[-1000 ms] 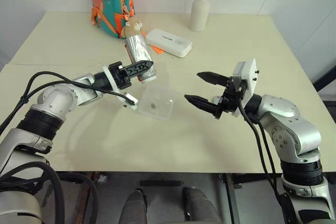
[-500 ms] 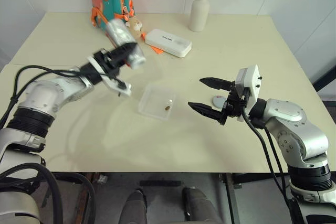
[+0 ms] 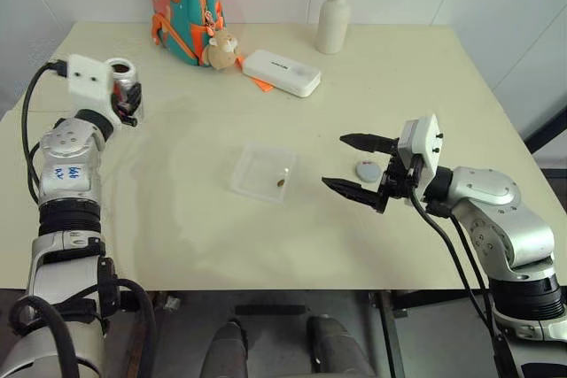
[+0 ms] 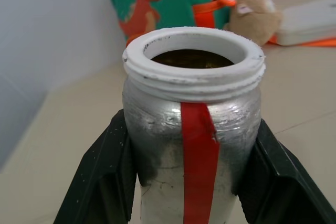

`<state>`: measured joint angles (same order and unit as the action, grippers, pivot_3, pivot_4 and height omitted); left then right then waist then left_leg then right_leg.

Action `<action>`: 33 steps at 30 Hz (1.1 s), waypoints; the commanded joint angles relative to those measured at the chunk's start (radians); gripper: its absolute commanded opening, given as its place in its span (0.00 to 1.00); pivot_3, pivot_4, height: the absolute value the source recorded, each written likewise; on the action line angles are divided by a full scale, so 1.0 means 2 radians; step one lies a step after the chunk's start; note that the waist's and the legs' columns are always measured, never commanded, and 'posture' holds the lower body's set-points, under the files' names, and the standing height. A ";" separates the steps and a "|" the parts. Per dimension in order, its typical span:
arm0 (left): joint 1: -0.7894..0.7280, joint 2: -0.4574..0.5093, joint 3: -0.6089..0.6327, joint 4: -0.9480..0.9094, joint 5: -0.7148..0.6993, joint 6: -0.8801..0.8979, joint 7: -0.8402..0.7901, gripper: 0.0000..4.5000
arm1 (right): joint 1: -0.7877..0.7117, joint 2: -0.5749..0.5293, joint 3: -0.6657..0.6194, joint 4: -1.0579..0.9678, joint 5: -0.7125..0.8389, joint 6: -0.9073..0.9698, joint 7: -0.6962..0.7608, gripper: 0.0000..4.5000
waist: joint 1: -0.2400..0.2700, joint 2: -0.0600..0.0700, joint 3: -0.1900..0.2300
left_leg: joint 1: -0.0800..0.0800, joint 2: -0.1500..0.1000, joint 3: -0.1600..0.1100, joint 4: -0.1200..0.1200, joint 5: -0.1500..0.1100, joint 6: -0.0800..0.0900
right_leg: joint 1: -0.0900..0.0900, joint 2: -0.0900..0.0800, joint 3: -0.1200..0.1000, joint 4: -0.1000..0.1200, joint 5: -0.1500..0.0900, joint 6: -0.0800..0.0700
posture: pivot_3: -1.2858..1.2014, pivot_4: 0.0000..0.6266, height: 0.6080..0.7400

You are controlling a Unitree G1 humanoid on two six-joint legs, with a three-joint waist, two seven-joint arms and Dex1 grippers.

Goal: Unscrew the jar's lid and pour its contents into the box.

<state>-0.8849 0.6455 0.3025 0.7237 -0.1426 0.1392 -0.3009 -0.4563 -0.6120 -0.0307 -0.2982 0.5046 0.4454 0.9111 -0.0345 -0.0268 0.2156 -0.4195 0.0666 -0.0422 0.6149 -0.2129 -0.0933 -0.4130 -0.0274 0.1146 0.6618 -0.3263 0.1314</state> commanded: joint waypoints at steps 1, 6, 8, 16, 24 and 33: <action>0.013 -0.010 0.045 -0.004 -0.060 -0.012 -0.038 0.46 | -0.005 0.002 0.000 0.001 -0.004 -0.016 0.001 0.99 | 0.002 0.000 0.000 | 0.000 0.000 0.000 0.000 0.000 0.000 | 0.000 0.000 0.000 0.000 0.000 0.000 | 0.52 0.24 1.00; 0.043 -0.016 0.075 0.020 -0.078 -0.064 -0.032 0.46 | -0.010 0.009 0.006 0.008 -0.009 -0.022 -0.003 0.99 | 0.002 0.000 0.000 | 0.001 0.000 0.000 0.000 0.000 0.000 | 0.000 0.000 0.000 0.000 0.000 0.000 | 0.52 0.24 1.00; 0.052 -0.013 0.089 0.039 -0.086 -0.081 -0.028 0.46 | -0.012 0.010 0.009 0.010 -0.012 -0.025 -0.002 0.99 | 0.001 0.000 0.000 | 0.001 0.000 0.000 0.000 0.000 0.000 | 0.000 0.000 0.000 0.000 0.000 0.000 | 0.52 0.24 1.00; 0.094 -0.015 0.109 0.053 -0.105 -0.096 -0.048 0.46 | -0.023 0.016 0.016 0.023 -0.020 -0.034 0.005 0.99 | 0.002 0.000 0.000 | 0.001 0.000 0.000 0.000 0.000 0.000 | 0.001 0.000 0.000 0.000 0.001 0.000 | 0.52 0.24 1.00; 0.101 -0.002 0.095 0.047 -0.101 -0.044 -0.046 0.88 | -0.028 0.020 0.019 0.030 -0.019 -0.035 0.008 1.00 | 0.002 -0.001 0.000 | 0.002 0.000 0.000 0.000 0.000 0.000 | 0.002 0.000 0.000 0.000 0.001 0.000 | 0.52 0.24 1.00; 0.177 0.022 0.090 -0.084 -0.115 0.011 -0.070 0.99 | -0.026 0.022 0.020 0.023 -0.016 -0.032 0.007 1.00 | -0.002 -0.001 0.000 | 0.002 0.000 0.000 -0.001 0.000 0.000 | 0.002 0.000 0.000 0.000 0.001 0.000 | 0.52 0.24 1.00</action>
<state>-0.5599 0.6550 0.4680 0.6544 -0.3501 0.1306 -0.4175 -0.4975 -0.5652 0.0272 -0.2272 0.4613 0.3930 0.9230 -0.0387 -0.0281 0.2148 -0.4156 0.0667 -0.0421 0.6138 -0.2123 -0.0940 -0.4098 -0.0274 0.1148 0.6614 -0.3252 0.1309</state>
